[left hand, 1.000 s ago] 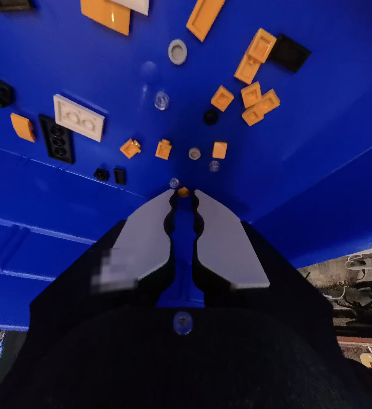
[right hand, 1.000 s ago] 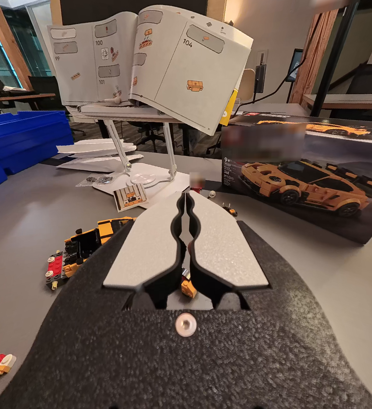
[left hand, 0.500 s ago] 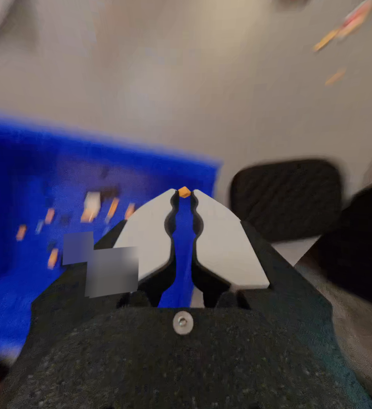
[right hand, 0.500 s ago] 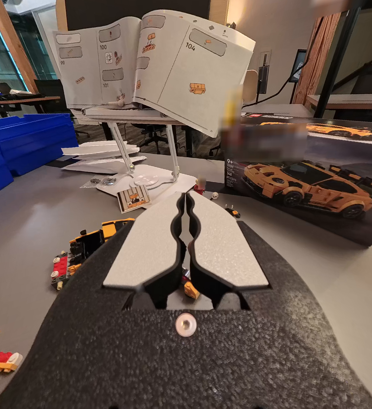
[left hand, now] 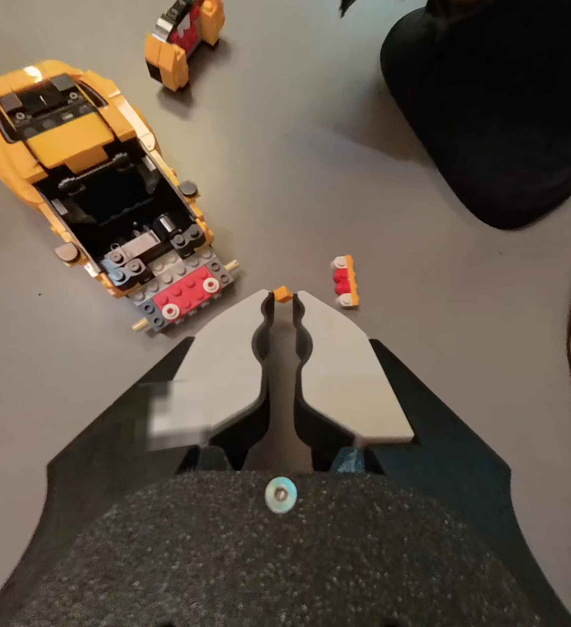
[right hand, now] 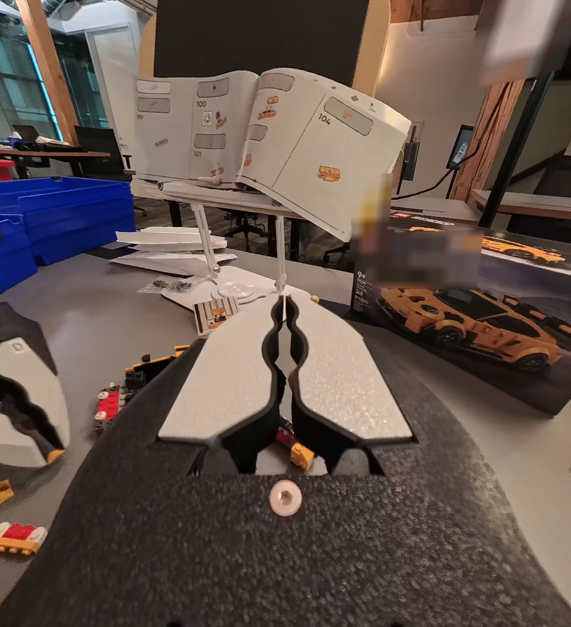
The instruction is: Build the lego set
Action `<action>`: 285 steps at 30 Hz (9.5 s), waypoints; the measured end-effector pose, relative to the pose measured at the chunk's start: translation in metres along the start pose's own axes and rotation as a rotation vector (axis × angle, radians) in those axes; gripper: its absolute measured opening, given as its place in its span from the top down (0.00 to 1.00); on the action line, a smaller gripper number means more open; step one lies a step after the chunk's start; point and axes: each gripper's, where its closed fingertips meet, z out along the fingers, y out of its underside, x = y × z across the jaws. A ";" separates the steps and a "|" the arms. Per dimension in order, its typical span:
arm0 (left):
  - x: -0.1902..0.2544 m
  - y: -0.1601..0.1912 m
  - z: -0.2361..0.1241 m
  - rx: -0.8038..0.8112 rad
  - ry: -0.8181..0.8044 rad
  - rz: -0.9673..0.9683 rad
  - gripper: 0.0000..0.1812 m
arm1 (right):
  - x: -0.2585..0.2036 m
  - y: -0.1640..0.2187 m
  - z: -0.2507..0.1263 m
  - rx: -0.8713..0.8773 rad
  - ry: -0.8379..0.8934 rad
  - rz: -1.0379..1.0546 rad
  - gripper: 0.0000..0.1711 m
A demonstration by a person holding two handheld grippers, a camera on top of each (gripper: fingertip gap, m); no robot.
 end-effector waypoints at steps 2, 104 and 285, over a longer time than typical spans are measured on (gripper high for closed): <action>-0.005 0.005 0.005 -0.011 -0.002 -0.011 0.94 | -0.004 0.001 0.001 -0.006 -0.016 0.005 0.99; 0.034 0.036 -0.028 0.120 0.023 0.182 0.89 | -0.189 0.119 -0.056 -0.867 -1.176 -0.604 0.99; 0.082 -0.037 -0.085 0.641 0.298 0.008 0.94 | -0.202 0.023 -0.077 -0.359 -1.235 -0.370 0.95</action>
